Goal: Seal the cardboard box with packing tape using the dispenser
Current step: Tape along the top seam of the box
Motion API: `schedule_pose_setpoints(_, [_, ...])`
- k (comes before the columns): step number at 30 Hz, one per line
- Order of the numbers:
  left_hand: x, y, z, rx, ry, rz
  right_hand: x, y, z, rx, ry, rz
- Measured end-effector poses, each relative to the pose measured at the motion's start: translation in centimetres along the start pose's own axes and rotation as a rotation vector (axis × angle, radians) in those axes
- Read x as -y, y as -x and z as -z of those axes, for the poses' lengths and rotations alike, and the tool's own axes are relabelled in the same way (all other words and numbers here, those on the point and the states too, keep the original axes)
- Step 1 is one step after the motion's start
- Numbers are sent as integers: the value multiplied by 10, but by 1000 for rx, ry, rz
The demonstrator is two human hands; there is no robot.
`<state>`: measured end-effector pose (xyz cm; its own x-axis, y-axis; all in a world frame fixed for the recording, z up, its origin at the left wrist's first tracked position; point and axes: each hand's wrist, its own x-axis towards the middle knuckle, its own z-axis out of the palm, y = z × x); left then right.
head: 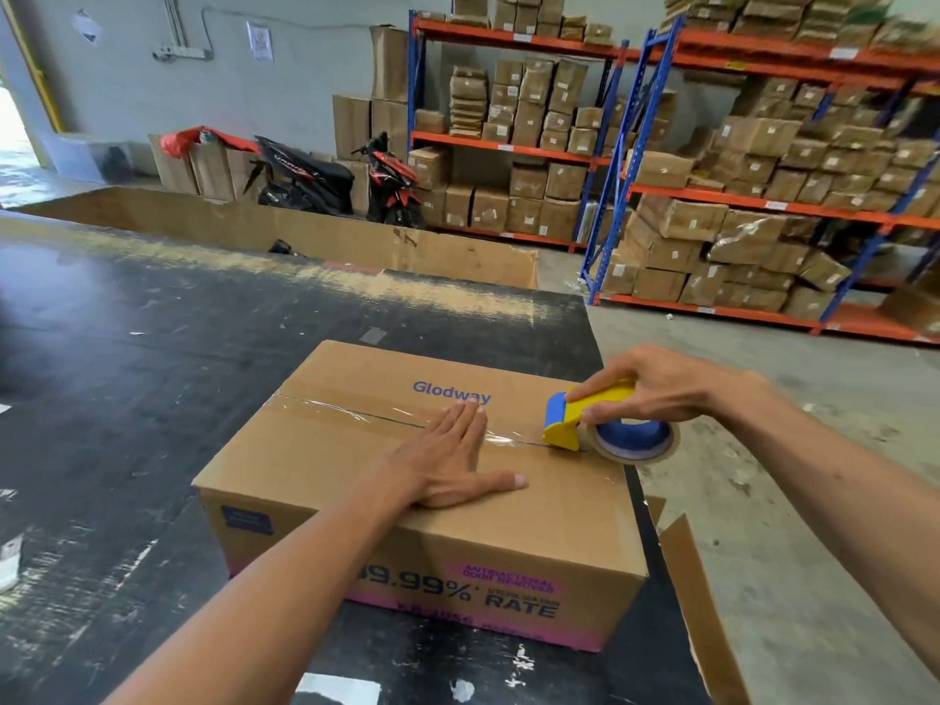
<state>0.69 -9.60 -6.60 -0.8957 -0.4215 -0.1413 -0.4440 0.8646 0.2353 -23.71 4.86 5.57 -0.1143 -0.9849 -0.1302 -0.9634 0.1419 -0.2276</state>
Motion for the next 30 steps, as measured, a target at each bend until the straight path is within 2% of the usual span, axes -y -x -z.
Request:
schedule_pose_setpoints(10, [-8,4,6,-10,-34,6,6,6,-7,19,80,-23])
schedule_pose_setpoints(13, [-34,-2,6,-13,-77,-40,5,6,-7,14,71,-26])
schedule_pose_setpoints(18, [-78,-22,-12,10,-4,-87,2,4,-4,72,88,-71])
schedule_pose_setpoints(30, [-37,-8,-9,6,-9,-135,23,-6,-20,-10,165,-21])
